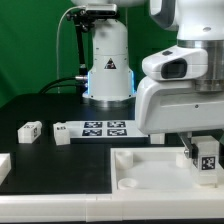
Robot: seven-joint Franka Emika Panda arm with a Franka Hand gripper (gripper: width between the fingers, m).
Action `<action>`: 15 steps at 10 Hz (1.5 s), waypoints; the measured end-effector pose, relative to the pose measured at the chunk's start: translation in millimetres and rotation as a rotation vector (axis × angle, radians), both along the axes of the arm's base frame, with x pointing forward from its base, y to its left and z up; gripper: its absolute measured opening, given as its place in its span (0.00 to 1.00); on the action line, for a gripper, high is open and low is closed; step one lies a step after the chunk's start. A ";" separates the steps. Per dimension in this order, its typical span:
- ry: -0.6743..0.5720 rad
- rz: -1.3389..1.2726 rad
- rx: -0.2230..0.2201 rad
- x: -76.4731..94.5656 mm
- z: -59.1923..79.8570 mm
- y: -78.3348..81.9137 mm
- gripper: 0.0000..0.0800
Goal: Assemble one leg
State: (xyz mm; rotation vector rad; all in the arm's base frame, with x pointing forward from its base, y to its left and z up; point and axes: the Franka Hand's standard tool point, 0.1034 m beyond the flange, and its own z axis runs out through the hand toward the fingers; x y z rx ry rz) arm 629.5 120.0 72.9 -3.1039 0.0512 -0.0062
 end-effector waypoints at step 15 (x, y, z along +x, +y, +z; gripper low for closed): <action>0.044 -0.849 0.020 -1.2 -2.5 1.0 0.79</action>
Offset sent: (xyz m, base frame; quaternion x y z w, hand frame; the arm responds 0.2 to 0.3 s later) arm 0.0007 -0.0041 -0.0033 -0.0135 0.0101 0.2616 0.9650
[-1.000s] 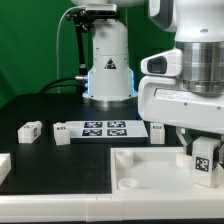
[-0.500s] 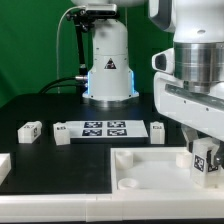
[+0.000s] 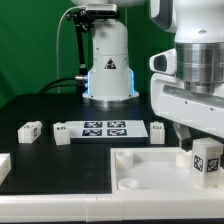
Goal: Assemble one leg
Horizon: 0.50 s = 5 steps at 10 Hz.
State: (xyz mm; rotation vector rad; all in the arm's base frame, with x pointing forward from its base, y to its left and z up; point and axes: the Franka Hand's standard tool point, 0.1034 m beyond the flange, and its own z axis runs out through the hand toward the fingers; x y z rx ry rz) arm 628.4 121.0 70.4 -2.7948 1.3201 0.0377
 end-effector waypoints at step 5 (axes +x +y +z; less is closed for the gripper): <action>-0.031 0.567 -0.007 -0.2 0.3 3.0 0.81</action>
Offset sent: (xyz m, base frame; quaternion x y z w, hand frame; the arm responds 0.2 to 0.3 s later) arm 0.0041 0.0032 0.0037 -0.0148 0.0250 -0.2406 0.9702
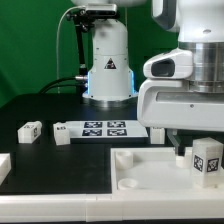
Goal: Assemble one leg
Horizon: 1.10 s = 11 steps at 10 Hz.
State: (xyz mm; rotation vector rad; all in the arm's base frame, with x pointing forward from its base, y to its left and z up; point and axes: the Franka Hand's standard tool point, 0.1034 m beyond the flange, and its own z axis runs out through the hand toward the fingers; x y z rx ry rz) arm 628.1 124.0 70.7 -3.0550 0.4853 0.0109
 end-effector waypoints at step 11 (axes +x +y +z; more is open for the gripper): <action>-0.024 0.551 -0.018 0.2 0.0 -1.8 0.36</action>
Offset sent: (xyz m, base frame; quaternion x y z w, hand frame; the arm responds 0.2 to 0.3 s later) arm -0.0039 0.0032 0.0037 -0.0016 -0.0076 -0.2618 0.9651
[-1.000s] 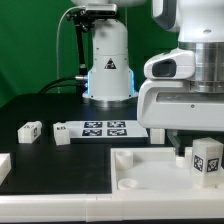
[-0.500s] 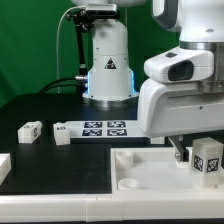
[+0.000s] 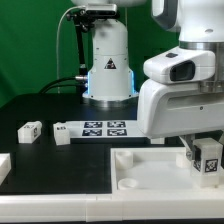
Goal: Assemble one leg
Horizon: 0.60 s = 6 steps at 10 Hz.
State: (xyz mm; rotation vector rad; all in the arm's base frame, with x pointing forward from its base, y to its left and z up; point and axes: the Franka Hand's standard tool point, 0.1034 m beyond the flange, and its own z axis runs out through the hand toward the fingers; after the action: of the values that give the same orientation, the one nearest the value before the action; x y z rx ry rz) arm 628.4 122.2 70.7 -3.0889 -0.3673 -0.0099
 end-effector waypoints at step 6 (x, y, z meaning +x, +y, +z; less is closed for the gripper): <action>0.020 -0.636 0.005 0.0 -0.5 -1.0 0.36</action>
Offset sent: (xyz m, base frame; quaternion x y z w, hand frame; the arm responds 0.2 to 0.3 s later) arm 0.0000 0.0000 0.0000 0.0000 0.0000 0.2667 0.9638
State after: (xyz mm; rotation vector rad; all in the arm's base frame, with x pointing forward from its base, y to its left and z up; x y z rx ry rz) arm 628.3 121.2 70.2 -3.0449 0.6170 0.0057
